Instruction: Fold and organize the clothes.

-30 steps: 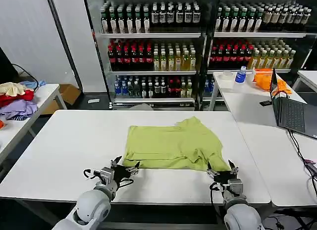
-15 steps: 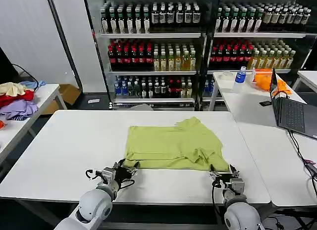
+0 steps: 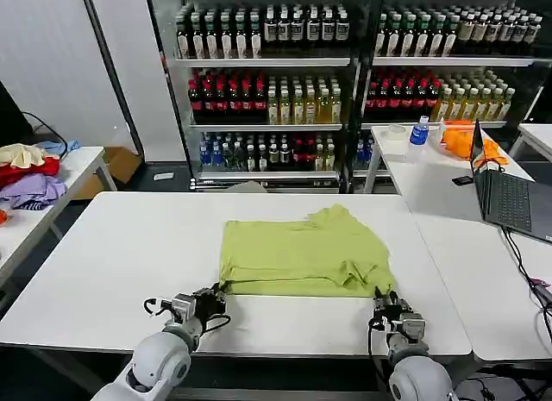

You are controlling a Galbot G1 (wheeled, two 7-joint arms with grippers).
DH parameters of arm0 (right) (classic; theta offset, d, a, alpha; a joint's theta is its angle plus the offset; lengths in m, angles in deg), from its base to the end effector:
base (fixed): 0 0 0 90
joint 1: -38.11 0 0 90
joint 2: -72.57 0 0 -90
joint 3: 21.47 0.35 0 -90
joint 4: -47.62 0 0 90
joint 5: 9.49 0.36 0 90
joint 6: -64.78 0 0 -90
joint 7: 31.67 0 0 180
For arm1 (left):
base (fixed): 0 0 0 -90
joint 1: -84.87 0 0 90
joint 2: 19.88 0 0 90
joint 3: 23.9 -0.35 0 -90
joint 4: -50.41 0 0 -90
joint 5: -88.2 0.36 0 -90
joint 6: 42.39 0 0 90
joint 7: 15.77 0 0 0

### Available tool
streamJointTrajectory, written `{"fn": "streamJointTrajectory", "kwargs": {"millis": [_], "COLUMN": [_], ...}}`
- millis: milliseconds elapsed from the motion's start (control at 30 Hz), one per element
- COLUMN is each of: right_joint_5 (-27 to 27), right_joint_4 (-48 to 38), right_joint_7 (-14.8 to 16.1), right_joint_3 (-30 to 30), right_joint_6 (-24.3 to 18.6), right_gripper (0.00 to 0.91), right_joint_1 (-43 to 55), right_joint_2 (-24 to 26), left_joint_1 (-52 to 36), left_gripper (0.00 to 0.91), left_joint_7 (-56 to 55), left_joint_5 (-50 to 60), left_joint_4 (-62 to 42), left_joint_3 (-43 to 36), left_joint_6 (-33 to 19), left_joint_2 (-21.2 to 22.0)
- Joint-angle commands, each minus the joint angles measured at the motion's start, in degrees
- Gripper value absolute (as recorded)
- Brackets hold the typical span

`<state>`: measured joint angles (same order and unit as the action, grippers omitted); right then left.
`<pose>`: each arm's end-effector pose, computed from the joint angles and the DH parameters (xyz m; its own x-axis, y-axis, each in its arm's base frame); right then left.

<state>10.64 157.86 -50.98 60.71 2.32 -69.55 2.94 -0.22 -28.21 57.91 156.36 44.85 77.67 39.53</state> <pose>0.2499 -0.0354 -0.3182 -0.8785 0.0958 0.4681 0.0548 0.9934 -0.1006 0.2975 0.0198 -0.3066 -0.8301 0.2061 0.5181 0.2651 0.9633 0.0414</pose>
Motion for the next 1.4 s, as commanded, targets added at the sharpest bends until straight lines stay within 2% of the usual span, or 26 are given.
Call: {"fn": "streamJointTrajectory", "kwargs": {"millis": [33,300,567,633,667,700,733,1067,1233,1333,1400], "right_joint_5": [-2.31,-5.78,-9.68,-10.59,-10.76,-11.36,-11.67,-11.75,-6.00,-3.05,0.62], "right_joint_4": [8.88,16.42,20.94,22.03,22.25,22.57,22.73,25.78,20.78,16.29,10.19], "right_joint_7": [-0.08,0.91,0.63,0.36,0.35,0.44,0.61,3.53,3.14,1.87,0.42], "right_joint_3": [0.39,1.52,2.23,2.30,2.35,2.68,2.97,5.10,6.72,5.41,2.84], "right_joint_6": [0.19,-0.19,0.98,1.89,2.24,2.51,2.53,0.67,2.02,2.34,3.31], "right_gripper": [0.000,0.000,0.000,0.000,0.151,0.907,0.907,0.907,0.907,0.907,0.907], "right_joint_1": [-8.90,-18.63,-24.36,-25.36,-25.55,-25.66,-25.61,-23.53,-14.50,-7.02,2.56], "right_joint_2": [-0.39,-0.48,-0.56,-0.48,-0.40,-0.24,-0.18,1.55,4.86,6.63,7.73], "left_joint_1": [3.82,15.02,23.77,25.51,26.47,27.09,27.49,29.20,26.88,22.43,18.26], "left_gripper": [0.020,0.020,0.020,0.050,0.091,0.453,0.907,0.907,0.907,0.907,0.907], "left_joint_7": [-0.11,-0.56,-0.44,-0.53,-0.57,-0.61,-0.70,-0.89,-0.77,-0.81,-0.84], "left_joint_5": [-0.25,0.37,0.39,0.44,0.47,0.52,0.56,1.27,0.60,-1.28,-2.67], "left_joint_4": [5.25,15.37,20.14,21.23,21.89,22.27,22.58,24.74,24.26,21.62,18.74], "left_joint_3": [0.98,4.80,10.89,12.22,12.78,13.44,13.89,16.47,16.99,15.57,13.87], "left_joint_6": [-0.04,-0.12,-0.13,-0.11,0.11,0.40,0.66,2.20,2.21,2.16,1.77], "left_joint_2": [-1.03,-4.58,-5.42,-5.75,-5.81,-5.87,-5.87,-5.94,-7.12,-8.22,-8.74]}}
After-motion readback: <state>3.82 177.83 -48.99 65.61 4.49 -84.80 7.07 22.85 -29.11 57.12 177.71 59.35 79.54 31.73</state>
